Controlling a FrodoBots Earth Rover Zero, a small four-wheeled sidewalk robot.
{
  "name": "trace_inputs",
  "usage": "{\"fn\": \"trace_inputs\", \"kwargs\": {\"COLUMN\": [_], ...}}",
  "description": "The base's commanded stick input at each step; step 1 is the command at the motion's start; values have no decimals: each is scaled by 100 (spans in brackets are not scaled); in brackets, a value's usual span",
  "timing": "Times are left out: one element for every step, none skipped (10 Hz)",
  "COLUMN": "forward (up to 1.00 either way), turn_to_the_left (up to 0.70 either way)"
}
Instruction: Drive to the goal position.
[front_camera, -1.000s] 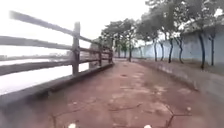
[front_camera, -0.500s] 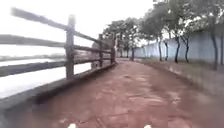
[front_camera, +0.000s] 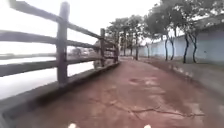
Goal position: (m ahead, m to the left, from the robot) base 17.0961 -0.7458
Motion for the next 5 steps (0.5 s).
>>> {"fn": "trace_inputs", "kwargs": {"forward": [85,85,85,85,85], "turn_to_the_left": [3,3,3,-10,-22]}}
